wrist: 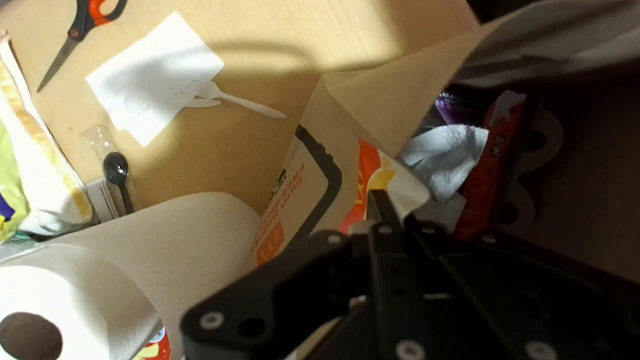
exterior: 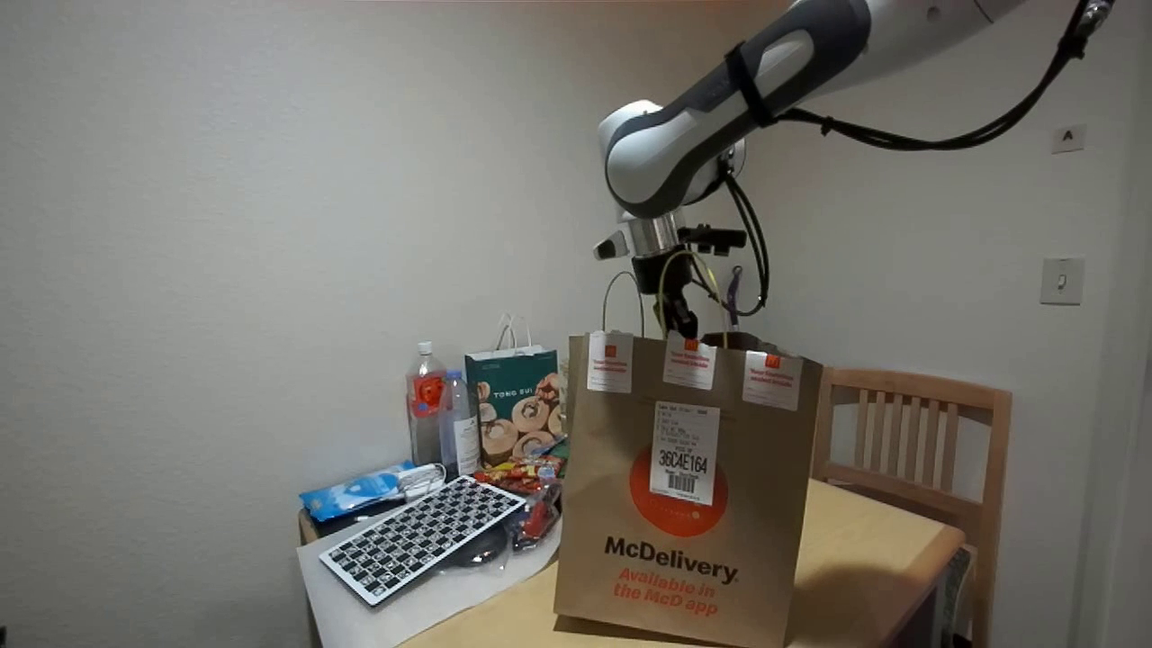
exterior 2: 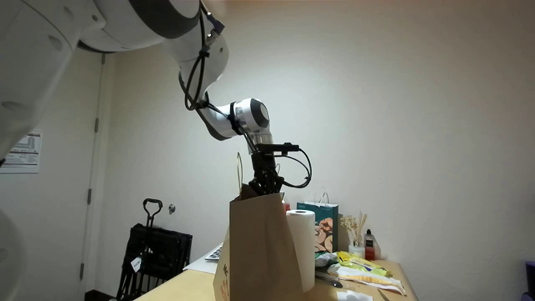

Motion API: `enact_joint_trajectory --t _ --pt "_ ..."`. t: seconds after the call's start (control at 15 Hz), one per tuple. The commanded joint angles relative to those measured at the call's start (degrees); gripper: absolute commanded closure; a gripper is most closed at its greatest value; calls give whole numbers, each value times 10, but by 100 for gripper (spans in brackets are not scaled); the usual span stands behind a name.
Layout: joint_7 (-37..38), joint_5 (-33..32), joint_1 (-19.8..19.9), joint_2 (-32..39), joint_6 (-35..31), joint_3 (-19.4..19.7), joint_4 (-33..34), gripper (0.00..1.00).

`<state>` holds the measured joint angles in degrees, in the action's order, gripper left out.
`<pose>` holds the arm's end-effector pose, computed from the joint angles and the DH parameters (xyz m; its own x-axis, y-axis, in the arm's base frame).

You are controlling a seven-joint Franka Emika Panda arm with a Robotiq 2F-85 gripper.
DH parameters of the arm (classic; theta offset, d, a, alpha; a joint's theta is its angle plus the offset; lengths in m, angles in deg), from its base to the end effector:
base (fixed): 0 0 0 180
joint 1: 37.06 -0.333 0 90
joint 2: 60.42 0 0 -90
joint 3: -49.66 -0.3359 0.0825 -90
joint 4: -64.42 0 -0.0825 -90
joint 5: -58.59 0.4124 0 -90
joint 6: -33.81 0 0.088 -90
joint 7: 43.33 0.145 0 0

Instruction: Turn the brown bag to the left

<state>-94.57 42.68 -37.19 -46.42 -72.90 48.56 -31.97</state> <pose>0.6572 -0.0178 0.4262 0.5311 0.8117 -0.2433 0.8461 -0.5235 0.1003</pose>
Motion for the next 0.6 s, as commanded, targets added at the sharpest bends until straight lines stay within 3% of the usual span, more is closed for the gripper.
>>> enact_joint_trajectory --t 0.0,0.53 --pt "-123 33 26 19 -40 -10 14 100" --pt "-351 100 42 43 -24 -18 51 100"
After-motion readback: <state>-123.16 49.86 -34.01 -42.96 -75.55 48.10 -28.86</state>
